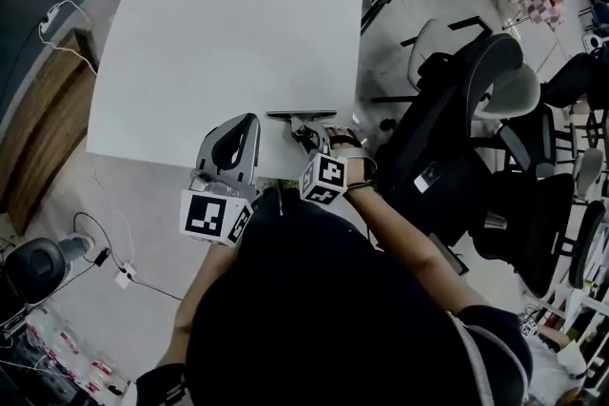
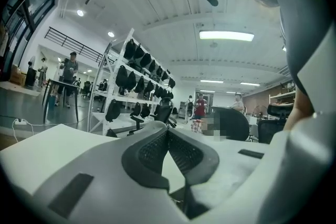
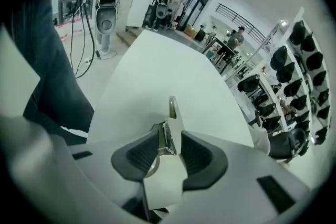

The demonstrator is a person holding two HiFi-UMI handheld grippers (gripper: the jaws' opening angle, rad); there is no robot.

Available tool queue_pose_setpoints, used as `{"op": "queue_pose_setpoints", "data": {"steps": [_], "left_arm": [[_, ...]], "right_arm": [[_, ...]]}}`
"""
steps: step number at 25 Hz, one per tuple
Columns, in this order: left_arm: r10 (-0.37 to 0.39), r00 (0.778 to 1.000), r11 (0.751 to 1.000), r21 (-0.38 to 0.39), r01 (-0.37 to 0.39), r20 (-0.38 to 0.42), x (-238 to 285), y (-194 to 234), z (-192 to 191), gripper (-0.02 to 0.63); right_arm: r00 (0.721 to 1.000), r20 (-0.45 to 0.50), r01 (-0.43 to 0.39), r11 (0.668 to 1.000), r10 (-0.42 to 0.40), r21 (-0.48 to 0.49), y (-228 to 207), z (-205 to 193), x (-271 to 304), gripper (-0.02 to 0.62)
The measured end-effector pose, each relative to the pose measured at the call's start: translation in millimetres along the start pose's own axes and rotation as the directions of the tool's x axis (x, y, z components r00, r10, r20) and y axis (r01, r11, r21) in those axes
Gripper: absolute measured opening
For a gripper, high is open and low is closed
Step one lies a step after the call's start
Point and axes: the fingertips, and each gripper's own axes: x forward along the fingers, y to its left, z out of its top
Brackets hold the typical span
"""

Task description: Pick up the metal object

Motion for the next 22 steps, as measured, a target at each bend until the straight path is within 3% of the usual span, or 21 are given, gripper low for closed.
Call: {"op": "queue_pose_setpoints", "data": {"steps": [6, 9, 12, 18, 22], "left_arm": [[-0.008, 1.000, 1.000, -0.010, 0.008, -0.002, -5, 5, -1, 0.023], [0.000, 1.000, 1.000, -0.013, 0.000, -0.011, -10, 10, -2, 0.023], [0.006, 1.000, 1.000, -0.010, -0.006, -0.014, -15, 15, -3, 0.023], [0.005, 1.000, 1.000, -0.014, -0.005, -0.010, -19, 17, -4, 0.023], [-0.008, 1.000, 1.000, -0.003, 0.008, -0.002, -21, 15, -1, 0.023]], "right_arm": [[0.995, -0.071, 0.054, 0.981, -0.068, -0.187, 2, -1, 10, 0.096], [0.994, -0.062, 0.078, 0.972, -0.094, -0.221, 2, 6, 8, 0.061], [0.983, -0.057, 0.153, 0.955, -0.173, -0.253, -7, 8, 7, 0.037], [0.978, -0.027, 0.192, 0.948, -0.205, -0.253, -17, 13, -1, 0.034], [0.964, 0.033, 0.266, 0.941, -0.265, -0.210, -37, 29, -25, 0.032]]}}
